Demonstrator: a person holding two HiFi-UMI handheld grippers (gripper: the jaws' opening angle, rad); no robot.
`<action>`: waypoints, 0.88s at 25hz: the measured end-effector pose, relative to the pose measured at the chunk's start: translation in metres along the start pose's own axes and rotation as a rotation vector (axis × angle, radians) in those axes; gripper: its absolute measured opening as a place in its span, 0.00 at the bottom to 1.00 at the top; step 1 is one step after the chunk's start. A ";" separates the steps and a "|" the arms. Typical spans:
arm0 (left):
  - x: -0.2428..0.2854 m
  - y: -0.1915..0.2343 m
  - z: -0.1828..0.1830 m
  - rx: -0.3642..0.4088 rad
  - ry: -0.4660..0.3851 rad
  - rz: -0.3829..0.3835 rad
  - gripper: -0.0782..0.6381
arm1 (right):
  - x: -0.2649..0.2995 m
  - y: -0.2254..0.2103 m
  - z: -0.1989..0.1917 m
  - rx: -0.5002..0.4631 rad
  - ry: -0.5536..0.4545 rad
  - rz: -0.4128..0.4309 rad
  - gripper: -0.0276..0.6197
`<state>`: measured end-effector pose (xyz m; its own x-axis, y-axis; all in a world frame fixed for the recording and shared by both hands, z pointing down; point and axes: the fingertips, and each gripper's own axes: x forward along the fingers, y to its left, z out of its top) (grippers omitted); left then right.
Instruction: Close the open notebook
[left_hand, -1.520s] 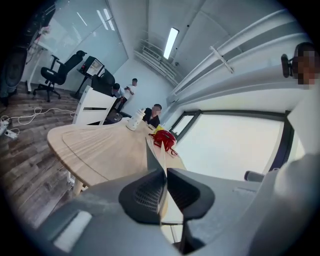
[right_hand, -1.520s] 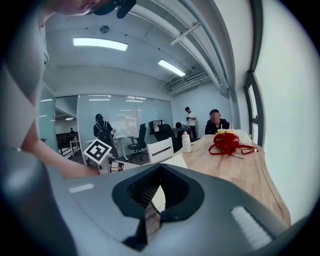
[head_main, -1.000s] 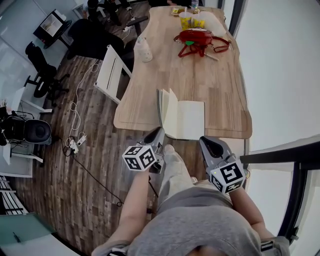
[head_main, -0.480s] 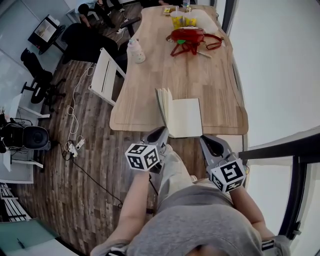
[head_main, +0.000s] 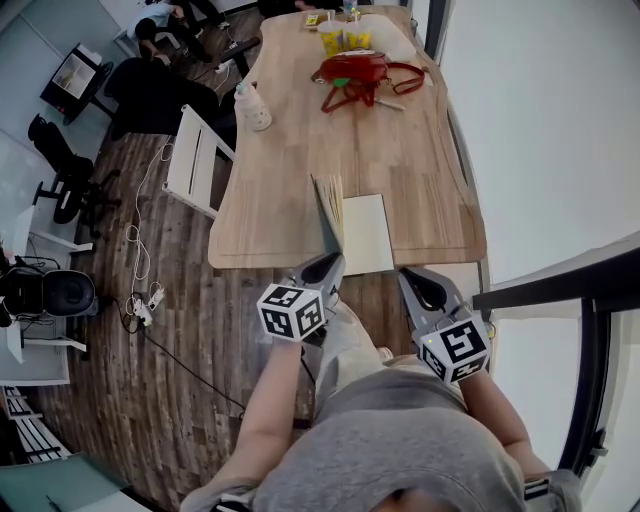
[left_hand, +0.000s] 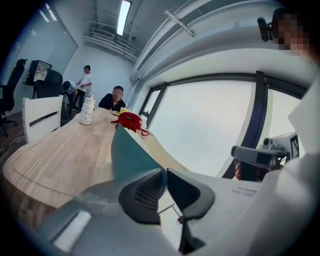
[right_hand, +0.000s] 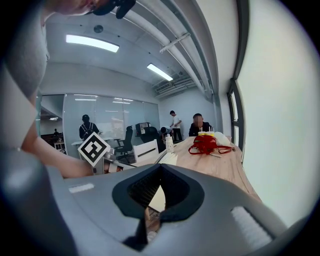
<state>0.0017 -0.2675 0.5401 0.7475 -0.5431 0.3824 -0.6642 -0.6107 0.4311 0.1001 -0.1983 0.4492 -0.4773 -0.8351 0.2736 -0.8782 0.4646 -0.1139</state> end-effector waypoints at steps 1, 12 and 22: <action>0.003 -0.002 -0.001 0.000 0.003 -0.007 0.16 | -0.001 -0.002 -0.001 0.002 0.001 -0.005 0.05; 0.030 -0.020 -0.012 -0.014 0.035 -0.059 0.16 | -0.009 -0.013 -0.006 0.014 0.008 -0.033 0.05; 0.054 -0.030 -0.025 -0.022 0.077 -0.093 0.17 | -0.008 -0.018 -0.012 0.028 0.021 -0.047 0.05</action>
<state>0.0622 -0.2642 0.5685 0.8041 -0.4384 0.4015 -0.5927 -0.6428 0.4853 0.1205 -0.1962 0.4606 -0.4348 -0.8494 0.2990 -0.9004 0.4162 -0.1271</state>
